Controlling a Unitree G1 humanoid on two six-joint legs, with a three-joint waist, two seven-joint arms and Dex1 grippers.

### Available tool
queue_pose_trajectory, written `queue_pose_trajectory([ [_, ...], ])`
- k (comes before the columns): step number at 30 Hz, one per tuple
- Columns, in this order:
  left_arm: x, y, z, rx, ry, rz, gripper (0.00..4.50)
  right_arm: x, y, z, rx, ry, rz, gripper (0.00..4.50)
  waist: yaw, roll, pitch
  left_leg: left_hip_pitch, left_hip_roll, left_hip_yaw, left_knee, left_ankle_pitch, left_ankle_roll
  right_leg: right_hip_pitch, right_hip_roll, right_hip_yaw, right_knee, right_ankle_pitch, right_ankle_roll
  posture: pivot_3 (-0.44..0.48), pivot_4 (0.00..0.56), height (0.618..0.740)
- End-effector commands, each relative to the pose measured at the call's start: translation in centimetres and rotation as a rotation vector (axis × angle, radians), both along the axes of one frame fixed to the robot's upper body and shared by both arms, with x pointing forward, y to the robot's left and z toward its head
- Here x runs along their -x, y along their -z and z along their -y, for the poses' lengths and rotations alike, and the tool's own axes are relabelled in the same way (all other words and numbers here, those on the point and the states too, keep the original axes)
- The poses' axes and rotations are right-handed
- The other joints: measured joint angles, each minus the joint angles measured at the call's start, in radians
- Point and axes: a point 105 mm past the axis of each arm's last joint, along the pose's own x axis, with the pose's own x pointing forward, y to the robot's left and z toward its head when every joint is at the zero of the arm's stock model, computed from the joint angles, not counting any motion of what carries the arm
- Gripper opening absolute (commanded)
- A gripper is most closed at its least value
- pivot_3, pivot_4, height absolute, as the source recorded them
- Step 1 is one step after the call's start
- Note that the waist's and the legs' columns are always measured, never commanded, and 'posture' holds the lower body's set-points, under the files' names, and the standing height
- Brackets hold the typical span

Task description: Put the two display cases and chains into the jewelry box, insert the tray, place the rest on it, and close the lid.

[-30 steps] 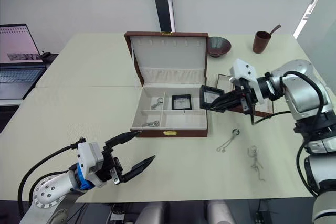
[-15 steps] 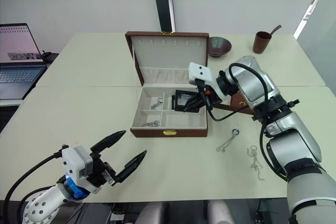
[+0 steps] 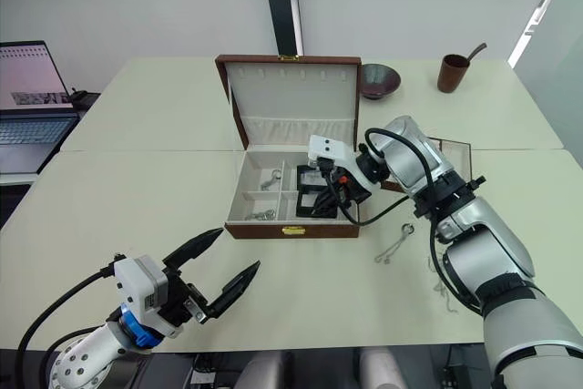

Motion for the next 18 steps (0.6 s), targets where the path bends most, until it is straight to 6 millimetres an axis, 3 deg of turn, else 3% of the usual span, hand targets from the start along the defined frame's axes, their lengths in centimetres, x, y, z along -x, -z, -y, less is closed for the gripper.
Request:
queue_pose_trajectory([
  [1,0.3,-1.0,0.7,0.002,0.018,0.046,4.50,-0.2,-0.9,-0.5,0.007,-0.012,0.034,0.02,0.000,0.000,0.000,0.000,0.000,0.000,0.000,0.000,0.000,0.000,0.000,0.000,0.000,0.000,0.000,0.000,0.150,0.740],
  [6,0.4,-0.9,0.6,0.005,0.008,0.041,4.50,-0.4,-0.8,-0.5,0.003,0.007,0.028,0.02,-0.001,0.000,0.000,0.000,0.000,0.000,0.000,0.000,0.000,0.000,0.000,0.000,0.000,0.000,0.000,0.000,0.150,0.740],
  [8,0.2,-1.0,0.2,0.003,-0.002,0.042,4.50,-1.0,-1.2,-0.6,-0.014,0.027,0.038,0.74,-0.001,0.000,0.000,0.000,0.000,0.000,0.000,0.000,0.000,0.000,0.000,0.000,0.000,0.000,0.000,0.000,0.150,0.740],
  [12,-0.3,-1.3,-0.1,-0.008,-0.005,0.054,4.50,-1.8,-1.6,-0.5,-0.038,0.053,0.058,1.75,-0.001,0.000,0.000,0.000,0.000,0.000,0.000,0.000,0.000,0.000,0.001,0.000,0.000,0.000,0.000,0.000,0.150,0.740],
  [18,-0.7,-1.7,-0.2,-0.006,-0.003,0.062,4.50,-2.2,-3.9,-0.4,-0.150,0.068,0.074,3.34,-0.001,0.000,0.000,0.000,0.000,0.000,-0.001,0.000,0.000,-0.001,0.000,0.000,0.000,0.000,-0.001,0.000,0.150,0.740],
])
